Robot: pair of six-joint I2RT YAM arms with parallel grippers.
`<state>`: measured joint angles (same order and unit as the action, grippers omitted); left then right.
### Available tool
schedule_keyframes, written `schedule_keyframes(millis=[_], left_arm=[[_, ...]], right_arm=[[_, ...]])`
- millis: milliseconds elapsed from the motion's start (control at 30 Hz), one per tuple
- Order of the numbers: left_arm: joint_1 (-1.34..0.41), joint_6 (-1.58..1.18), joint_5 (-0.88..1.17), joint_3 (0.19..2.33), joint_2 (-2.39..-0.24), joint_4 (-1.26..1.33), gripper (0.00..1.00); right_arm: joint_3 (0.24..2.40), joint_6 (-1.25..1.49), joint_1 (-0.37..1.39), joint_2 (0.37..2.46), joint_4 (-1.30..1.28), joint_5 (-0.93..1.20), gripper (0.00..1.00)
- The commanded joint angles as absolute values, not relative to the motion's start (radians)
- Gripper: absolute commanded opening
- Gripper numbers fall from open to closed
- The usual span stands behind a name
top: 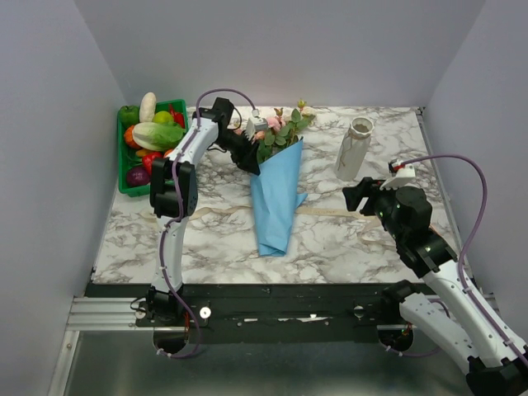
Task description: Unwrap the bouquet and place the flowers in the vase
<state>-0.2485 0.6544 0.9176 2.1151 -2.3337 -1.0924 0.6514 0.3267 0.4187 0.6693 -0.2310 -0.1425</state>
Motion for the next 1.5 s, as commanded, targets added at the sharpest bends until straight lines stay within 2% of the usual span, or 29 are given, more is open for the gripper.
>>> schedule_keyframes(millis=[0,133,233,333,400,467,767,1033,1133,1200,1233,1267,1300,1333,1367,1467], left_arm=[[-0.258,0.666,0.991,2.125,-2.326,-1.126,0.59],[-0.264,0.666,1.025,2.135,-2.312,-1.143,0.57],[-0.271,0.681,1.019,2.151,-2.31,-1.169,0.49],[-0.279,0.69,1.012,2.169,-2.316,-1.189,0.35],[-0.284,0.692,1.009,2.183,-2.327,-1.215,0.16],[-0.287,0.678,1.0,2.2,-2.336,-1.226,0.06],[-0.296,0.624,0.963,2.332,-2.303,-1.298,0.06],[-0.373,0.49,0.709,2.293,-2.171,-1.247,0.06],[-0.408,0.443,0.648,2.309,-2.143,-1.229,0.13],[-0.419,0.407,0.649,2.324,-2.14,-1.23,0.25],[-0.419,0.397,0.655,2.33,-2.138,-1.23,0.36],[-0.419,0.384,0.657,2.326,-2.131,-1.22,0.64],[-0.417,0.385,0.657,2.316,-2.125,-1.213,0.76],[-0.414,0.387,0.657,2.277,-2.118,-1.204,0.83],[-0.411,0.394,0.661,2.251,-2.105,-1.186,0.97],[-0.377,0.439,0.681,2.152,-2.095,-1.157,0.99]], right_arm=[[0.652,0.311,0.419,0.667,-0.207,-0.112,0.76],[0.641,0.322,0.419,0.663,-0.202,-0.107,0.73],[0.637,0.324,0.419,0.652,-0.202,-0.109,0.73],[0.63,0.321,0.419,0.644,-0.202,-0.118,0.72],[0.627,0.321,0.419,0.637,-0.202,-0.127,0.72],[0.627,0.319,0.419,0.635,-0.201,-0.13,0.72],[0.617,0.333,0.419,0.617,-0.19,-0.123,0.72],[0.597,0.334,0.419,0.595,-0.176,-0.106,0.72],[0.589,0.337,0.419,0.594,-0.172,-0.101,0.72],[0.584,0.339,0.419,0.589,-0.17,-0.103,0.72],[0.584,0.339,0.419,0.588,-0.17,-0.101,0.72],[0.583,0.339,0.419,0.586,-0.17,-0.101,0.72],[0.58,0.339,0.419,0.584,-0.17,-0.101,0.72],[0.578,0.339,0.419,0.581,-0.17,-0.103,0.72],[0.578,0.339,0.419,0.58,-0.17,-0.104,0.73],[0.578,0.339,0.419,0.581,-0.175,-0.103,0.75]])
